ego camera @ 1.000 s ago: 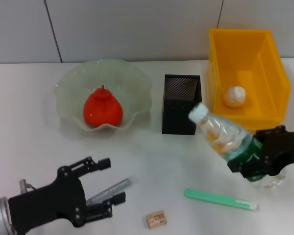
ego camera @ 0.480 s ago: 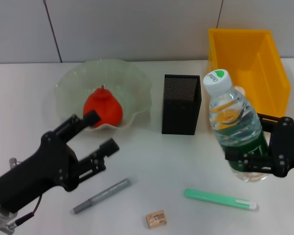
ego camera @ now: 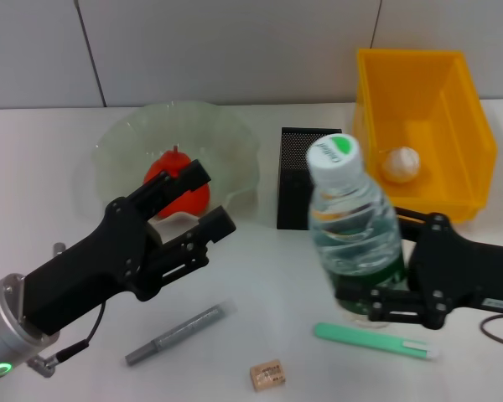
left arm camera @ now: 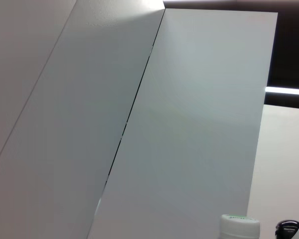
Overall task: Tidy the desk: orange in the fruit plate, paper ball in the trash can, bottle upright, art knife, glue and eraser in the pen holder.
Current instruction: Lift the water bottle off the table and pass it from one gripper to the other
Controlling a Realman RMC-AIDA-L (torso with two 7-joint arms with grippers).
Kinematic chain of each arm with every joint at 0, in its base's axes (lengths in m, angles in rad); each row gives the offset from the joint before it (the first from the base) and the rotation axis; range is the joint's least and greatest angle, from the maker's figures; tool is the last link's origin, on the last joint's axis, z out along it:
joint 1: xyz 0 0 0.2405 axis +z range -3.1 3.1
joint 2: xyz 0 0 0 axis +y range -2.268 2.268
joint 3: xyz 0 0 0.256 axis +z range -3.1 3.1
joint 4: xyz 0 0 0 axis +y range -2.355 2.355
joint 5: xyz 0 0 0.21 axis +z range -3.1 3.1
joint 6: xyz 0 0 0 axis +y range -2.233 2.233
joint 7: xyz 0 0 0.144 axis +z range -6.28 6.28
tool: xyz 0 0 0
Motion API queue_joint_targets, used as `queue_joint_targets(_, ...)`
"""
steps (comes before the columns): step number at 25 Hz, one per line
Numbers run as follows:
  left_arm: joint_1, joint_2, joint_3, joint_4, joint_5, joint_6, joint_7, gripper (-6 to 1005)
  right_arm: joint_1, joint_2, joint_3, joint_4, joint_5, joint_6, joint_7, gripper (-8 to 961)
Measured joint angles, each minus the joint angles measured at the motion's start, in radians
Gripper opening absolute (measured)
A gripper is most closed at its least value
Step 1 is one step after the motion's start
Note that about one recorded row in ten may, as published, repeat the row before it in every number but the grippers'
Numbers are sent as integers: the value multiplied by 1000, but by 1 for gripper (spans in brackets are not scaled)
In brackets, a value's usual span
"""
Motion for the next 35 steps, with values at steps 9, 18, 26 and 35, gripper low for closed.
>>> queue_joint_targets(9,-32,-2,8,-16,4,6,-16,784,112,0,-3,-173,-3,18,-59,761)
queue_joint_targets(18,-57,-2,52,-13,6,-5,-8,784,178,3,-121,-238,-3,113,-54,761)
queue_joint_targets(26,-64,-2,66,-7,6,-33,-13,783,196,5,-157,-259,16,116,-49,762)
queue_joint_targets(35,-70,1,68,-4,6,-31,-36,783,205,5,-179,-266,30,120,-47,763)
